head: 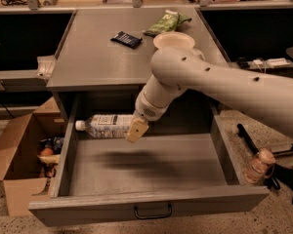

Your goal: Place blue plastic bottle into top drawer

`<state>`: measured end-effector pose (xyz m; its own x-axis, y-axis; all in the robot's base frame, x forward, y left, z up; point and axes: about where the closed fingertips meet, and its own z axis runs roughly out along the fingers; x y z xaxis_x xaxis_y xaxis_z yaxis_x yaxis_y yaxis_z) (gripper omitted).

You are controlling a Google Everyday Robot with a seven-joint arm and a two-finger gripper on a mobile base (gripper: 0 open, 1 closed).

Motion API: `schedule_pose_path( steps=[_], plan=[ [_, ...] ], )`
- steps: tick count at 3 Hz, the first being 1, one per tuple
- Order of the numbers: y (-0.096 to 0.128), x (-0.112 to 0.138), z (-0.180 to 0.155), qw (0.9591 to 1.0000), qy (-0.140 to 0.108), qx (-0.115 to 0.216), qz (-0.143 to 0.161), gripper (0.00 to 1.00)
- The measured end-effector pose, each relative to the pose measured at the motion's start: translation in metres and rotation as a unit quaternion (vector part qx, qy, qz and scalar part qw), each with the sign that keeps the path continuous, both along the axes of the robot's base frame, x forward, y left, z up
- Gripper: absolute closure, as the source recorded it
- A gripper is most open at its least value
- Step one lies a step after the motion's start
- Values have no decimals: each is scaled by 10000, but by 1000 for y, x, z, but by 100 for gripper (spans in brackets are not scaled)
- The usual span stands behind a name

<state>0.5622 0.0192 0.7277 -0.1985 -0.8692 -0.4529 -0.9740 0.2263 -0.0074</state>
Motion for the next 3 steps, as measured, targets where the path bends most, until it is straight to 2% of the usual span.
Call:
schedule_pose_path(
  steps=[1, 2, 3],
  plan=[
    [-1, 2, -42, 9978, 354, -101, -544, 100],
    [-5, 9, -80, 9920, 471, -206, -1155, 100],
    [-13, 19, -113, 9853, 588, -264, -1584, 84]
  ],
)
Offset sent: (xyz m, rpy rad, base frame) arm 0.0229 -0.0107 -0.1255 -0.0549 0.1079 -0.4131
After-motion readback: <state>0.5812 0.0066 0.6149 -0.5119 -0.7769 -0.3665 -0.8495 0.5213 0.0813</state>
